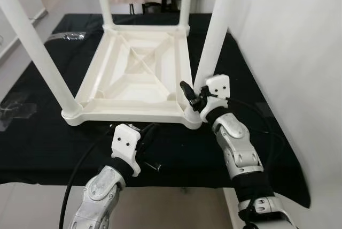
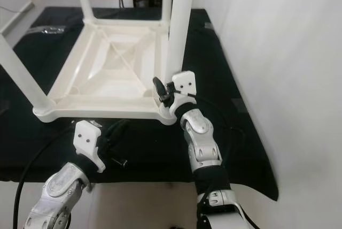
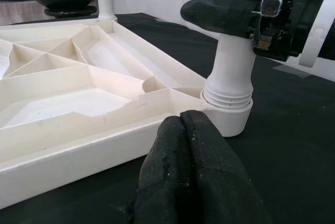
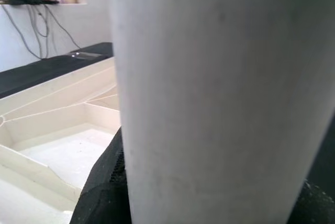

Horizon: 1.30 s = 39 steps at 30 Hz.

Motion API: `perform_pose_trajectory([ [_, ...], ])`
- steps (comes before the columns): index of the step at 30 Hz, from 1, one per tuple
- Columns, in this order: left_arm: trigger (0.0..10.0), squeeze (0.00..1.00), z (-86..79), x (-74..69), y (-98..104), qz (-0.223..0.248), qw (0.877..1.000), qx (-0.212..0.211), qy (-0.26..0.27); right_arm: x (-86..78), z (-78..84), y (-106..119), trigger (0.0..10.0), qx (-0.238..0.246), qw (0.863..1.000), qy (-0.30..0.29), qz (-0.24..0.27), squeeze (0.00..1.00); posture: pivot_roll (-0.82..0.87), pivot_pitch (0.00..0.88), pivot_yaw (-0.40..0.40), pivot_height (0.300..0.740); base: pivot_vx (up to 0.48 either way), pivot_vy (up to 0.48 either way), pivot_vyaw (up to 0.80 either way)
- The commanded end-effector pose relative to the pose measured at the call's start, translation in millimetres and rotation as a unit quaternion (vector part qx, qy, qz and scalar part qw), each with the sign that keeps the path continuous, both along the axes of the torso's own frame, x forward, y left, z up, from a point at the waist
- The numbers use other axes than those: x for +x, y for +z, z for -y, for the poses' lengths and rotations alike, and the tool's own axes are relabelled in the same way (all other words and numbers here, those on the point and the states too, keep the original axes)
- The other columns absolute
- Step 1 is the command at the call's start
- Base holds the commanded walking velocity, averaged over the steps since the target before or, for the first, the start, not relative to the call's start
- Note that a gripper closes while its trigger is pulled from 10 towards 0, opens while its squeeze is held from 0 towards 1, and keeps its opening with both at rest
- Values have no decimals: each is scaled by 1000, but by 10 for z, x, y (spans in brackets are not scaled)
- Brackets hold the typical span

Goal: Building children table

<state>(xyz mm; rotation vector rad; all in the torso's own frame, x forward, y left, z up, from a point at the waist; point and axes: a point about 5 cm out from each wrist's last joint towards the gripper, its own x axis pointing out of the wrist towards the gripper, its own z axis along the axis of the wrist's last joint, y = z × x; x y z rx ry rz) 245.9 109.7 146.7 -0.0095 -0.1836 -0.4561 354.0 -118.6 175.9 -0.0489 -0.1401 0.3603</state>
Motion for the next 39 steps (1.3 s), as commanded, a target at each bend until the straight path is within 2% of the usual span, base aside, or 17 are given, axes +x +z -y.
perform_pose_trajectory([
  [1,10000,0,-1,2,-23,-7,1000,1,0,-57,86,-415,0,-15,995,-14,-93,0,2,163,-23,740,0,0,0],
  [4,10000,0,2,12,-23,-8,1000,-1,-2,-13,67,-449,0,-8,994,14,-112,0,8,163,-29,740,0,0,0],
  [5,10000,0,1,14,-22,-8,1000,-1,-1,5,86,-415,8824,-15,994,-2,-107,0,12,164,-30,740,0,0,0],
  [6,10000,0,1,14,-22,-8,1000,-1,-1,4,94,-404,8824,-17,994,-11,-105,0,12,164,-30,740,0,0,0],
  [7,10000,0,2,13,-21,-8,1000,-1,-1,10,82,-352,10000,-14,995,6,-95,851,15,164,-32,740,0,0,0],
  [9,10000,0,3,12,-20,-8,1000,-1,0,12,69,-317,10000,-11,996,20,-88,851,16,165,-32,740,0,0,0],
  [10,10000,0,6,10,-19,-8,1000,-1,0,5,27,-235,10000,-5,996,38,-76,1000,18,163,-32,740,0,0,0],
  [11,10000,0,9,9,-20,-8,1000,-2,-1,26,-12,-124,10000,0,996,67,-61,1000,22,163,-33,740,0,0,0],
  [14,10000,0,12,9,-21,-9,1000,-2,-1,47,-30,-49,10000,-1,995,91,-48,1000,24,162,-34,740,0,0,0],
  [15,10000,0,14,9,-21,-9,1000,-2,-2,74,-37,35,10000,0,992,118,-37,0,24,162,-34,740,0,0,0],
  [19,10000,0,20,13,-24,-9,1000,-3,-2,172,-4,293,10000,-51,975,215,-7,0,23,158,-35,740,0,0,0],
  [22,10000,0,24,15,-25,-9,1000,-3,-2,186,13,324,10000,-70,969,237,-7,0,23,158,-36,740,0,0,0],
  [24,10000,0,26,15,-33,-10,1000,-3,-2,219,45,366,10000,-92,954,284,-19,0,28,154,-36,740,0,0,0],
  [27,10000,0,26,14,-35,-10,1000,-3,-2,235,60,366,10000,-97,951,293,-25,0,28,154,-36,740,0,0,0],
  [30,10000,0,28,14,-37,-11,1000,-3,-2,242,76,349,9451,-81,944,318,-37,0,30,153,-37,740,0,0,0],
  [31,10000,0,29,12,-39,-11,1000,-3,-2,242,87,337,0,-74,942,325,-41,0,32,152,-35,740,0,0,0],
  [39,10000,0,33,2,-46,-13,1000,-2,-3,220,151,195,0,-56,940,332,-57,0,33,151,-27,740,0,0,0],
])
